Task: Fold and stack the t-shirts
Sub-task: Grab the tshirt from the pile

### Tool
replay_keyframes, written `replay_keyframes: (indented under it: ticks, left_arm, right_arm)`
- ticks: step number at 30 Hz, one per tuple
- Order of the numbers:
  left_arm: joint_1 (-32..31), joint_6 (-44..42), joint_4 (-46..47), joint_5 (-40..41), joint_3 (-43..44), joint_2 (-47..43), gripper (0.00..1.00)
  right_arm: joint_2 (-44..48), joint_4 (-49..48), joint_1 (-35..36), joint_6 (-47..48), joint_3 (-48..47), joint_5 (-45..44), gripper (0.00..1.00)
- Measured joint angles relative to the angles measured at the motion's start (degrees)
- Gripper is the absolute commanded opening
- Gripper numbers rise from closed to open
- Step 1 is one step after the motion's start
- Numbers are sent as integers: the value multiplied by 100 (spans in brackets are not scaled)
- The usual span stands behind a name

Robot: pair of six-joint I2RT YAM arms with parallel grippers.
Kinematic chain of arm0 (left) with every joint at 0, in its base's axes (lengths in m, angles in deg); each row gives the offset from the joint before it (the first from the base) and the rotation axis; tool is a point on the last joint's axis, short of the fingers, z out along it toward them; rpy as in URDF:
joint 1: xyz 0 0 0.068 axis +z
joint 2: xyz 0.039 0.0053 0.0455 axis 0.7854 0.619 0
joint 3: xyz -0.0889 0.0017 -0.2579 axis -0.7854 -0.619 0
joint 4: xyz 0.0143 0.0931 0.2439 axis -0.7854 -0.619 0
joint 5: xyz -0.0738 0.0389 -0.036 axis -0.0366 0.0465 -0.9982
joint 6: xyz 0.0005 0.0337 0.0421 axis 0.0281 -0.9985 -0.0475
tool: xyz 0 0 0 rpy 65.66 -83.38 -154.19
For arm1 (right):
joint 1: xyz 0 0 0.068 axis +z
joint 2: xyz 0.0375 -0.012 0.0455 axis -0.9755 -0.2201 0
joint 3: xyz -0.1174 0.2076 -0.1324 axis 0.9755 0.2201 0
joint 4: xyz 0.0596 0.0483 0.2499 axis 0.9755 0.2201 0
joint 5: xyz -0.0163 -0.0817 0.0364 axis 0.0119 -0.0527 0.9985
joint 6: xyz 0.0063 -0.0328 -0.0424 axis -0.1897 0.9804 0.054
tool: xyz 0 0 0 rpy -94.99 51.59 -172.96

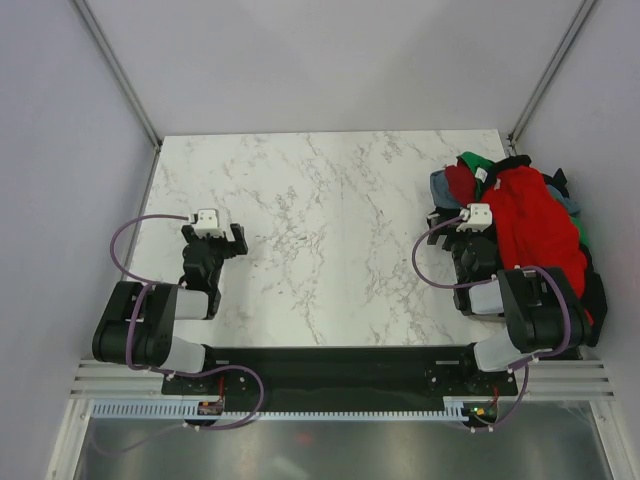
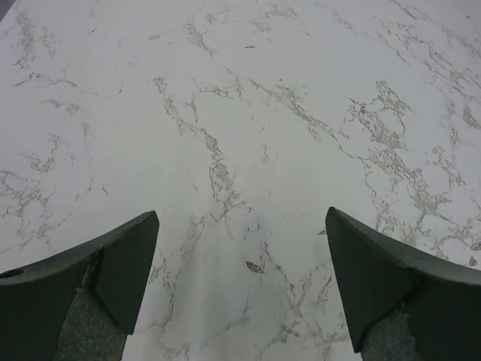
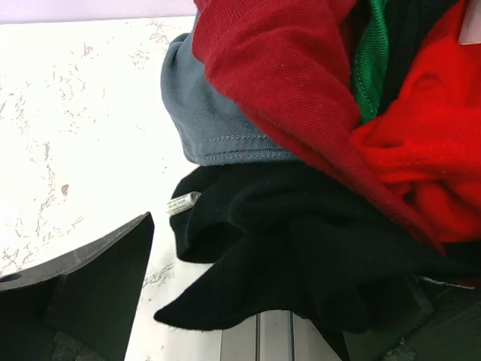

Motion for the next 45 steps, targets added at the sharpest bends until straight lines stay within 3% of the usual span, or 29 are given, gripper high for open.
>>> replay_keyframes:
  ticks: [11,14,17,21,26,28,30,33,37,40,45]
  left_arm:
    - [0,0,0,0,-2,0,100]
    - [0,0,0,0,-2,0,100]
    - [0,-2,0,-2,-2,0,100]
    - [0,0,0,0,-2,0,100]
    - [7,-2,-26,-7,-2,-33,100]
    - [-7,-4,-634,33,111,-310,100]
    - [-28,83,-1952,208,680,-752,100]
    - [-42,560,-4140,505,2455,-887,100]
    - [-28,1722,-6277,509,4743,-776,100]
    - [66,2153,-6918,-114,4959,-986,100]
    - [127,2697,-7775,-922,4411,-1397,100]
  right_arm:
    - [83,205,101,-26,-63,-273,98]
    - [531,1976,330,-63,-833,-616,98]
    - [822,4153,417,-374,-2378,-380,98]
    - [1093,5965,400,-1217,-4280,-122,98]
    - [1394,7643,52,-2002,-5622,428,98]
    - [1386,8262,0,-2214,-6011,291,98]
    - [1392,8832,7,-2413,-6343,-81,98]
    - [1495,9398,-2,-2583,-6607,-636,98]
    - [1222,10257,-55,-2623,-7160,-546,98]
    - [852,10633,-186,-2638,-7257,-417,98]
    - [662,11363,-1220,-2684,-7038,-236,96]
